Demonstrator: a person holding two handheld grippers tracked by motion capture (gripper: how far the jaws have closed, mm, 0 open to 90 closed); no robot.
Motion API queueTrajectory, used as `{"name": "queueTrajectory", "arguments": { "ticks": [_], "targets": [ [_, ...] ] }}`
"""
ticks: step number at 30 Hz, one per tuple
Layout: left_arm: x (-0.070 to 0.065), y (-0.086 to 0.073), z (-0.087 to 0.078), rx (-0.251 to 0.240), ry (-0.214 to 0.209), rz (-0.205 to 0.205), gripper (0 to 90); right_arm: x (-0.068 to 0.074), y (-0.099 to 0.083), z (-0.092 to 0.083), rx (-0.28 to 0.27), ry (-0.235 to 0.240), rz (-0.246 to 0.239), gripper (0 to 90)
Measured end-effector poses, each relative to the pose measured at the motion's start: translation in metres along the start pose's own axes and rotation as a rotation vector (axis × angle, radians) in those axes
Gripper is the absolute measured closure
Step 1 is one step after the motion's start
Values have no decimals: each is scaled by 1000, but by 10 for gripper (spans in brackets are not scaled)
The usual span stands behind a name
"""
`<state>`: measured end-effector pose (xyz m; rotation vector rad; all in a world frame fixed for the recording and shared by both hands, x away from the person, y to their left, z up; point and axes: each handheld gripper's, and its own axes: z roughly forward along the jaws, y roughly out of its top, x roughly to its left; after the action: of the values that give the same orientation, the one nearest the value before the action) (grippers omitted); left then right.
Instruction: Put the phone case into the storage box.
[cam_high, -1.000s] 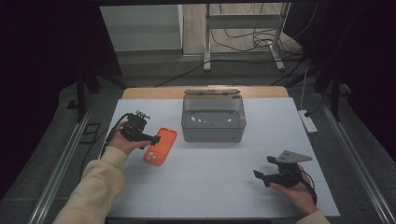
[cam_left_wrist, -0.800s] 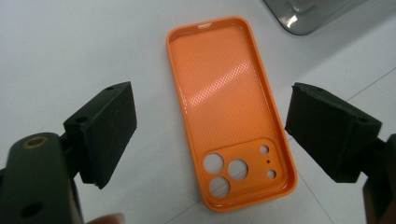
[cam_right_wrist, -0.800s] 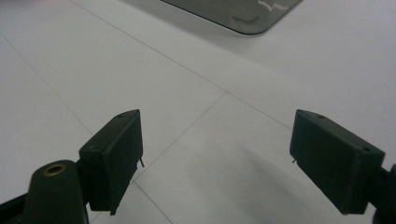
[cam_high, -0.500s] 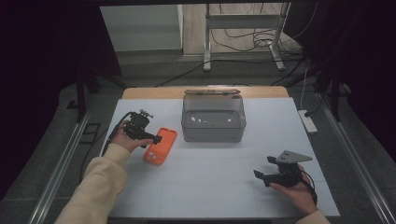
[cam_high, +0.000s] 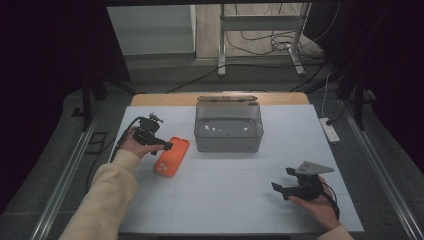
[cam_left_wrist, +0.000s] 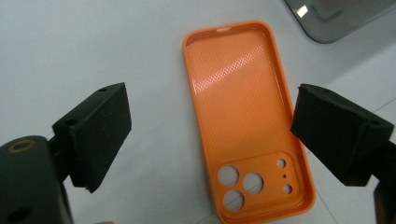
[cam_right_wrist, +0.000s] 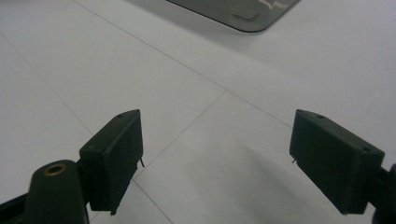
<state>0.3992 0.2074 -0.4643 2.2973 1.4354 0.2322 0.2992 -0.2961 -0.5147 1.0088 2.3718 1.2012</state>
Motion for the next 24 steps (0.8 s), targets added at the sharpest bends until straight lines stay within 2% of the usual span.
{"name": "queueTrajectory", "arguments": {
  "ticks": [7,15,24],
  "targets": [
    [3,2,3,-3,-1,-18,112,0,0,0,0,0,0,176],
    [2,8,4,9,-10,-11,114,1,0,1,6,0,-1,176],
    [1,8,8,39,-20,4,136,1,0,0,4,0,-2,176]
  ]
}}
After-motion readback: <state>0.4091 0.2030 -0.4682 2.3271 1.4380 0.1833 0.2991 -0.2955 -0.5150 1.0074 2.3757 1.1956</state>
